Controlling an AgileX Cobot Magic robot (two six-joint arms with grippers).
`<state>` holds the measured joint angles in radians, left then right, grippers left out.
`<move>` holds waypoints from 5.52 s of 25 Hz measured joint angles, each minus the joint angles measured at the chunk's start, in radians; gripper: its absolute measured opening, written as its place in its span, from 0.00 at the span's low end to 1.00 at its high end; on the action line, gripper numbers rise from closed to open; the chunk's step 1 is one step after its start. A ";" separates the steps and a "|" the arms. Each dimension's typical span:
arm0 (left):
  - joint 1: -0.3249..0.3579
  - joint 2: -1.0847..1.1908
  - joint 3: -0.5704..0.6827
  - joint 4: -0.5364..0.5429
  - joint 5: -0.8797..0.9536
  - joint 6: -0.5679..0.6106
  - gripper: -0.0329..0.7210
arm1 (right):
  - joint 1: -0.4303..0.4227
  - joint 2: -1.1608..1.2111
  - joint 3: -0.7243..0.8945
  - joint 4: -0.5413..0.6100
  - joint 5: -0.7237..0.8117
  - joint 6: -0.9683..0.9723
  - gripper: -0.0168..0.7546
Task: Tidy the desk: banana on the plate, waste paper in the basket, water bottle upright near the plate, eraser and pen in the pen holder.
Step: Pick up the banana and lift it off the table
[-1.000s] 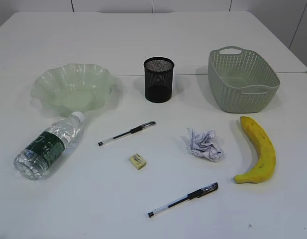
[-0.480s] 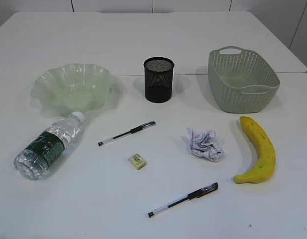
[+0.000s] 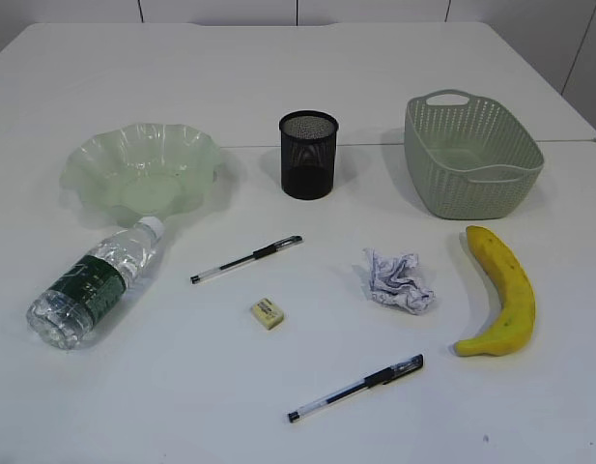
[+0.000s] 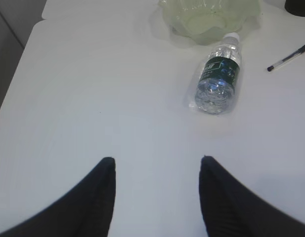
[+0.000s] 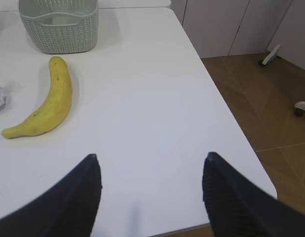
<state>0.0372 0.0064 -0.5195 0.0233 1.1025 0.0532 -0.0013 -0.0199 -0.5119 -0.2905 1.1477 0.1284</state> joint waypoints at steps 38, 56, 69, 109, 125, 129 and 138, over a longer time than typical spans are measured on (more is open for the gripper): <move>0.000 0.203 -0.085 0.023 0.034 0.000 0.55 | 0.000 1.209 -0.585 0.210 -0.124 0.062 0.65; 0.000 0.253 -0.131 0.015 0.059 0.000 0.55 | -0.002 1.624 -0.681 0.322 -0.264 0.014 0.65; 0.000 0.253 -0.131 -0.023 0.064 0.000 0.55 | -0.002 1.867 -0.988 0.399 -0.140 -0.081 0.66; 0.000 0.253 -0.131 -0.044 0.075 0.000 0.55 | -0.002 2.142 -1.042 0.366 -0.119 -0.111 0.67; 0.000 0.253 -0.131 -0.044 0.075 0.000 0.55 | -0.002 2.144 -1.042 0.365 -0.165 -0.117 0.67; 0.000 0.253 -0.131 -0.044 0.075 0.000 0.55 | -0.002 2.144 -1.042 0.365 -0.175 -0.117 0.67; 0.000 0.253 -0.131 -0.044 0.075 0.000 0.55 | -0.002 2.183 -1.080 0.378 -0.179 -0.113 0.67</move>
<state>0.0372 0.2598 -0.6505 -0.0208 1.1776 0.0532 -0.0031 2.1628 -1.5922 0.0875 0.9686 0.0158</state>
